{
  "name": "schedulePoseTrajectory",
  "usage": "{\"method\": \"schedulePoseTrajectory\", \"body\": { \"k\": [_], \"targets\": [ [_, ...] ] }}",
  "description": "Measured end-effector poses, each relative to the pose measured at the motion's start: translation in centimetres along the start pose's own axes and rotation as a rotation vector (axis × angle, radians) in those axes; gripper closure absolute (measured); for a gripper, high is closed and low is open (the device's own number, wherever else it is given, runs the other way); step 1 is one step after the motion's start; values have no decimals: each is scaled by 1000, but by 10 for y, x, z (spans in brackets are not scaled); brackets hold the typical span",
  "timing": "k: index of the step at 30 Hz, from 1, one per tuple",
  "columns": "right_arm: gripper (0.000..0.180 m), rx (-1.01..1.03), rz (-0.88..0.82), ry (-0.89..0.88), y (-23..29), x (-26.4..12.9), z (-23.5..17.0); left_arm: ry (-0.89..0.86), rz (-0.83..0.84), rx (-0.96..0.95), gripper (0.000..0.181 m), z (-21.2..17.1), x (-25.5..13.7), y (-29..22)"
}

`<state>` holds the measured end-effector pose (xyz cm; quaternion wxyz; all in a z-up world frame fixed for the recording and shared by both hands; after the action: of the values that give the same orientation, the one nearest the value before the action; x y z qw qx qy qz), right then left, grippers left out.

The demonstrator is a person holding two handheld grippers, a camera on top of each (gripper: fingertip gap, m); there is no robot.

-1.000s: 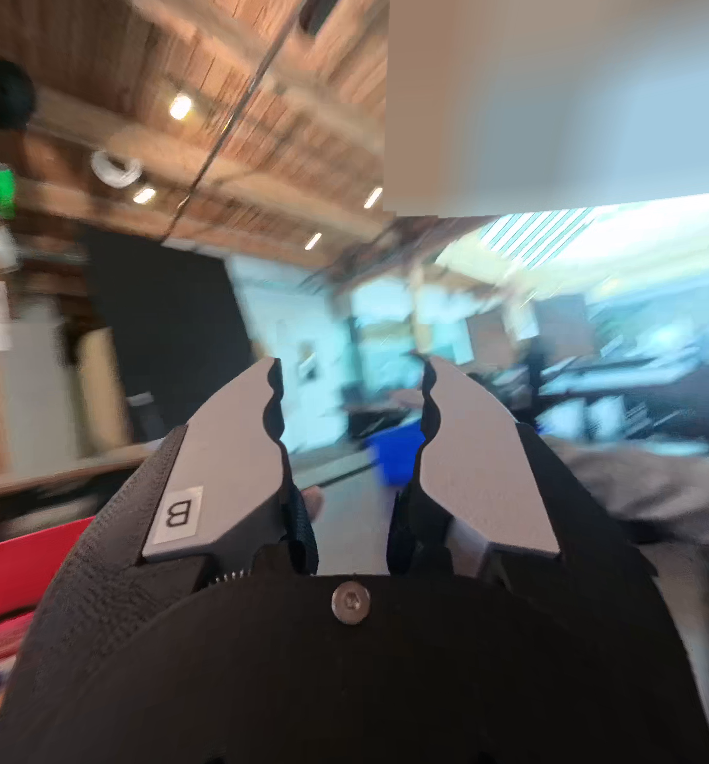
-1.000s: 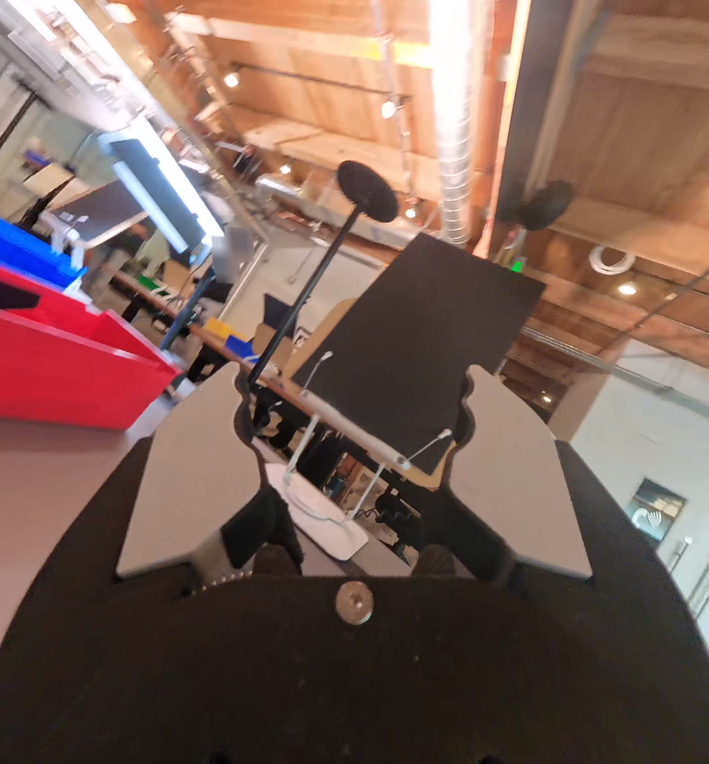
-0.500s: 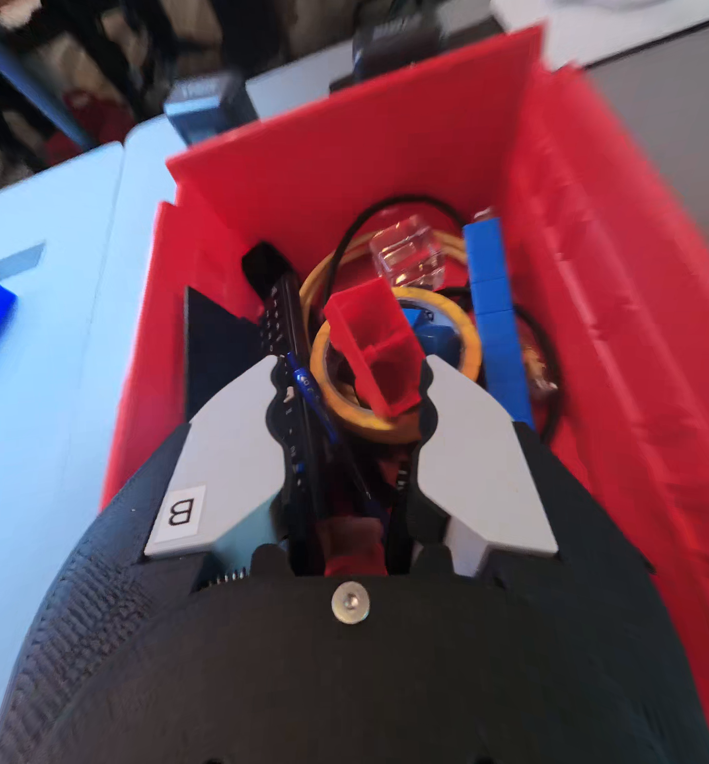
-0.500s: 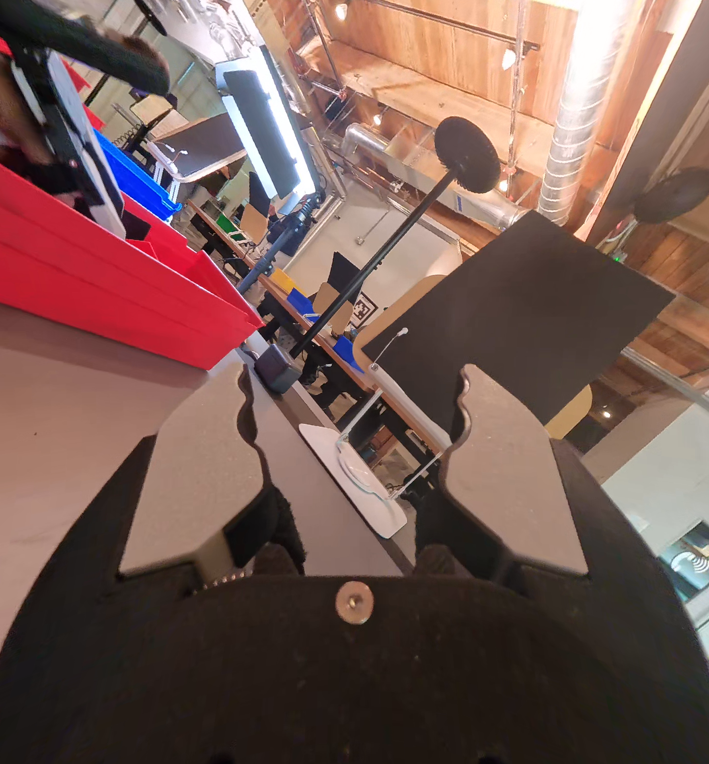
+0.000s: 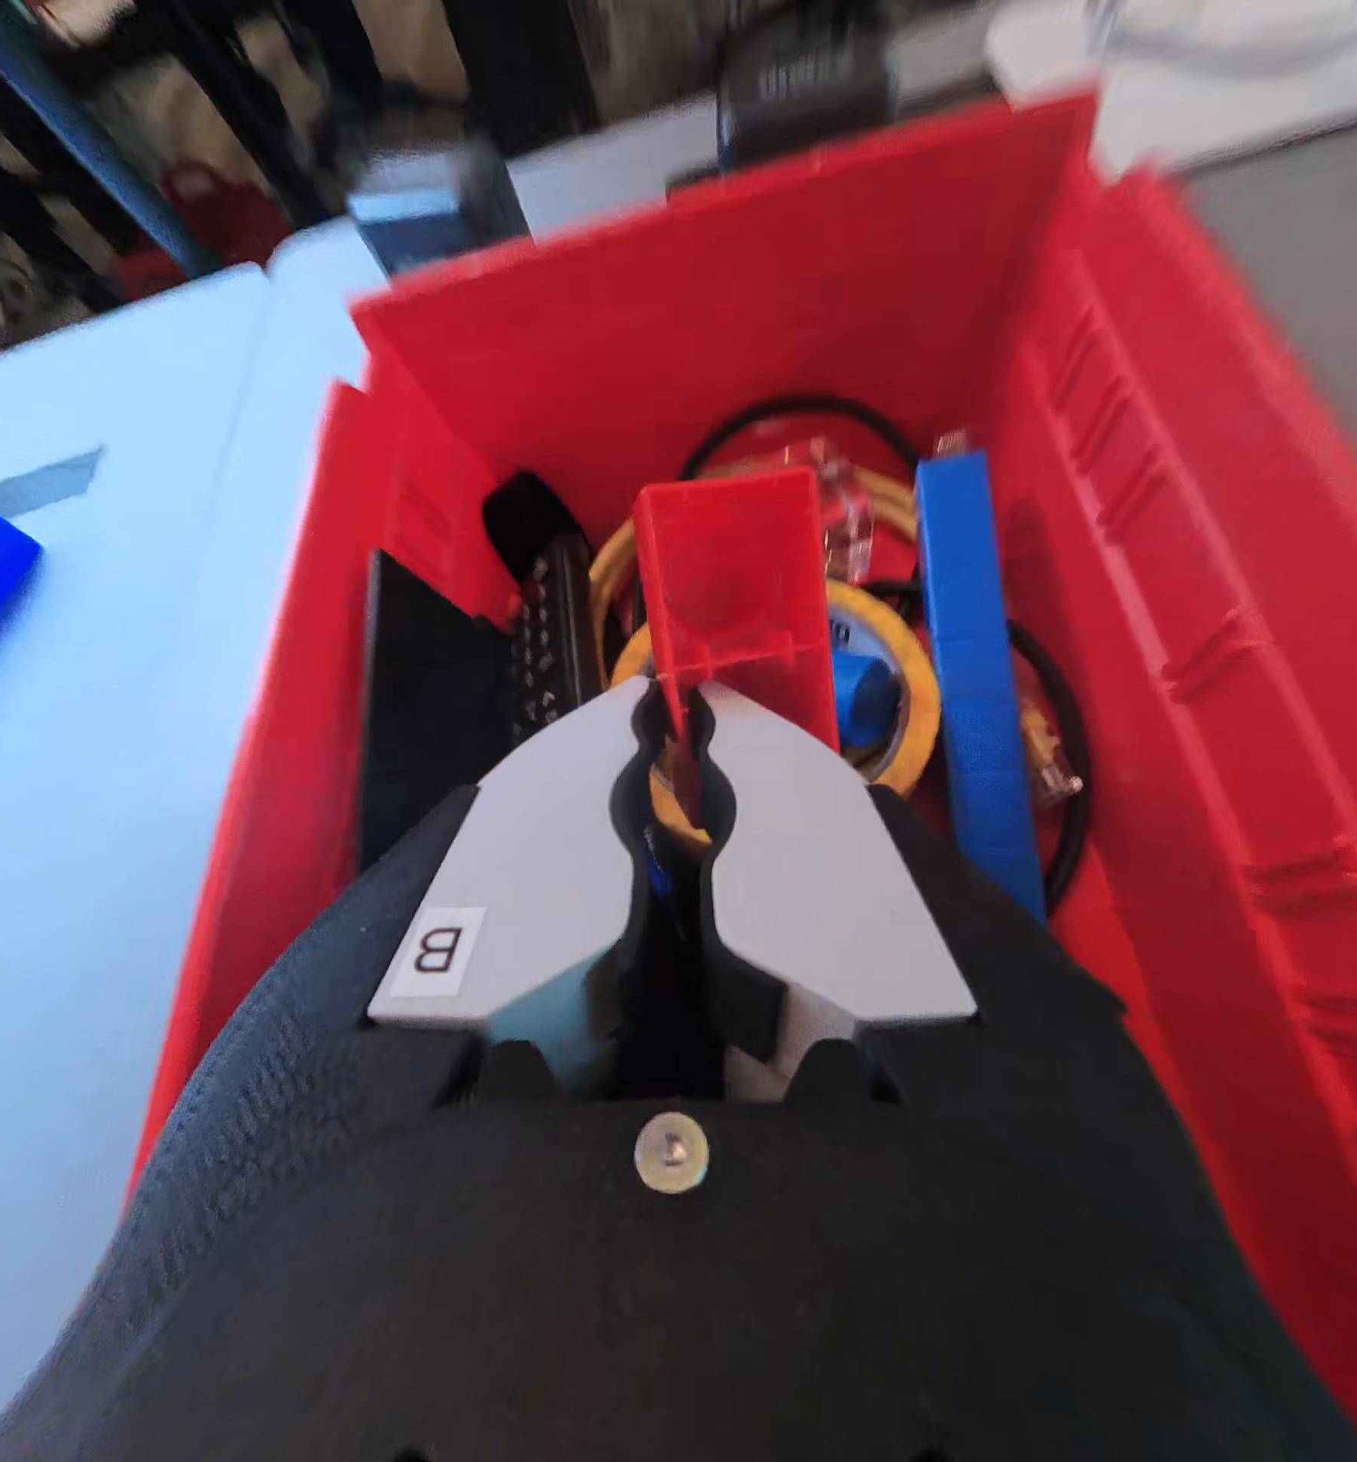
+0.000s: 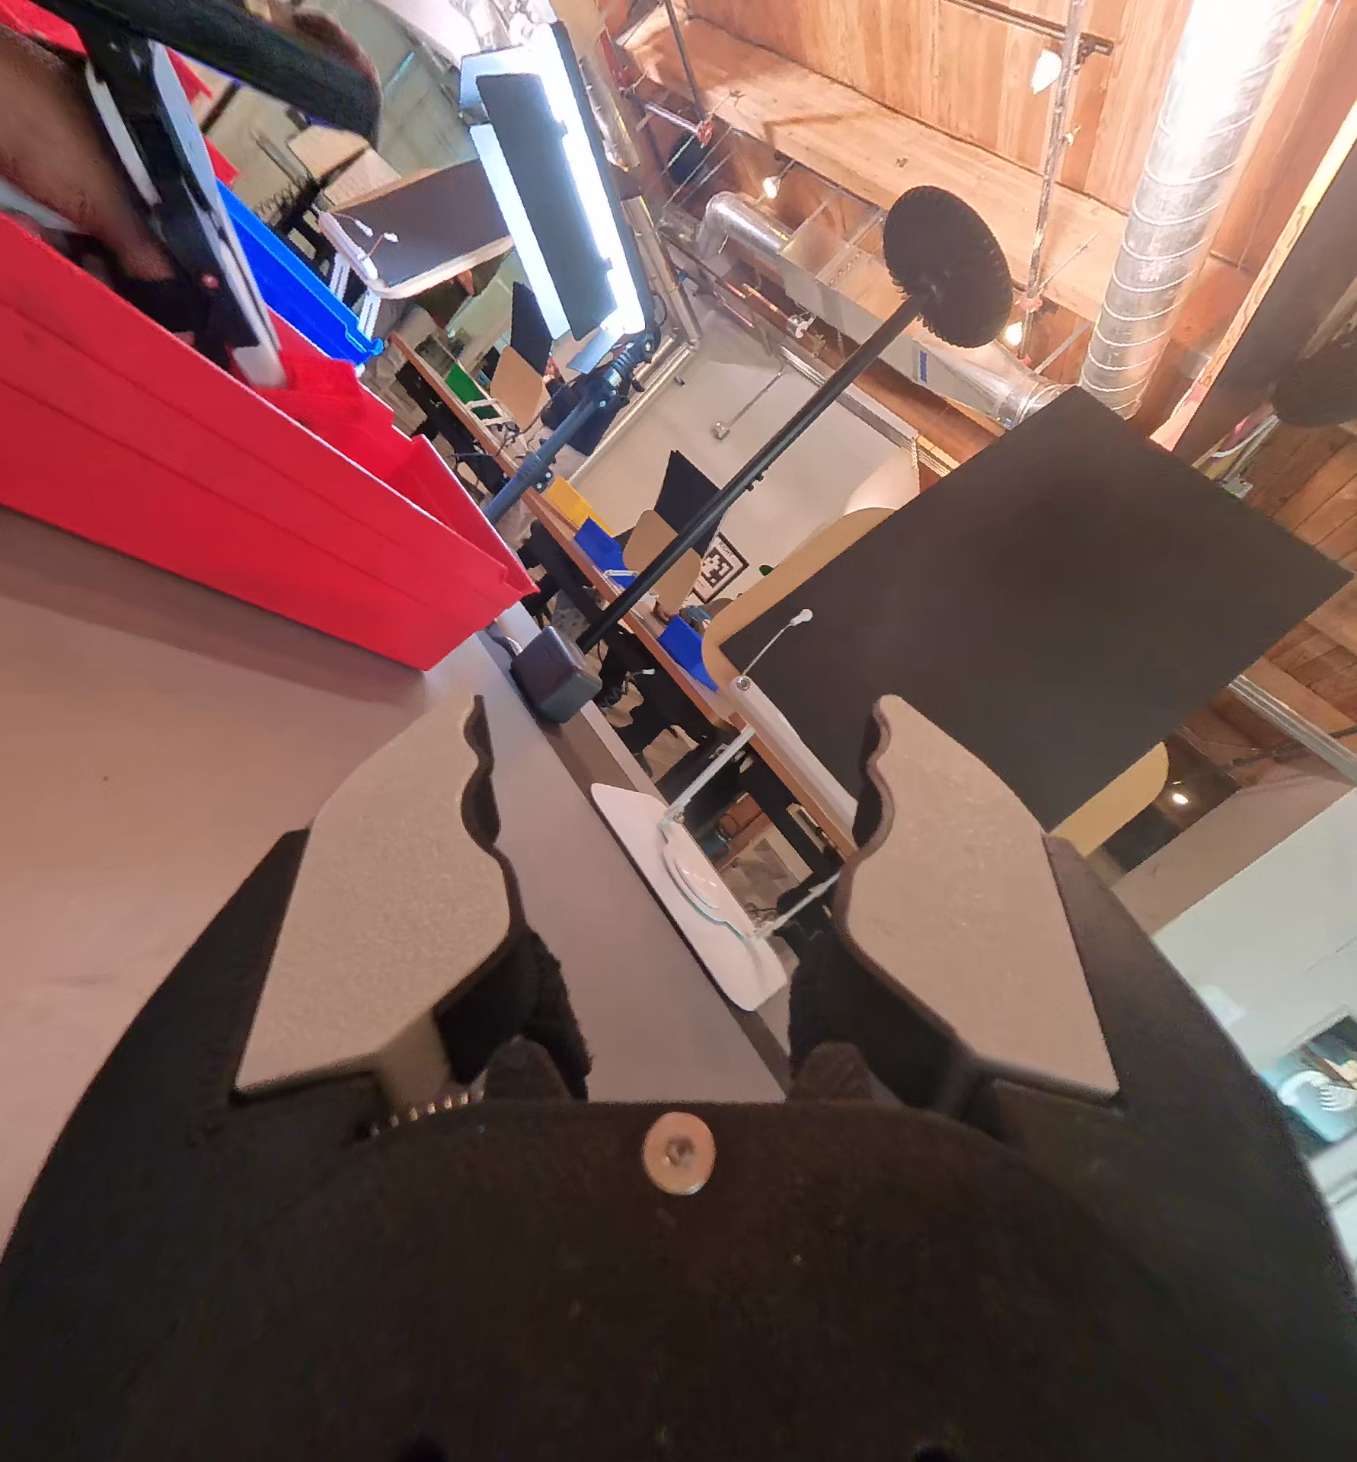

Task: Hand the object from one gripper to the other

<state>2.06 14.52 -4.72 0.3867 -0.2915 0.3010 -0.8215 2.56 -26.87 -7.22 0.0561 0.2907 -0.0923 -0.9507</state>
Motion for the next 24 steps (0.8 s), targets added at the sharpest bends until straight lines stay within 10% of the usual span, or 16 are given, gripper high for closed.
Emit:
{"method": "schedulePoseTrajectory", "body": {
  "k": [5, 11, 14, 18, 24],
  "targets": [
    [90, 209, 41, -72, 0, 0, 5, -589, -195, -21, 176, 40, -66, -30],
    [90, 771, 402, -275, 13, 0, 18, -1157, -1081, -190, 175, 69, -149, -147],
    [91, 1077, 569, -395, 20, -2, 25, -1369, -1250, -300, 176, 62, -146, -191],
    [98, 1306, 633, -427, 29, 2, 27, -1289, -1412, -660, 175, 49, -108, -217],
    [110, 1370, 724, -383, 51, 11, 34, -1141, -1526, -647, 176, 40, -90, -231]
  ]
}}
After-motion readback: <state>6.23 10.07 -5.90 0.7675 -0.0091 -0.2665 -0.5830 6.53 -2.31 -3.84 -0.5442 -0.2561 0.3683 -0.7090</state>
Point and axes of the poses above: each gripper's, where its closed fingertips meet, x out along the fingers, z out of its top, y = z × x across the jaws, the point moved 8 cm from there along -x, back along the fingers, and after that the axes turned 1 degree about -z, right-handed, at the moved point
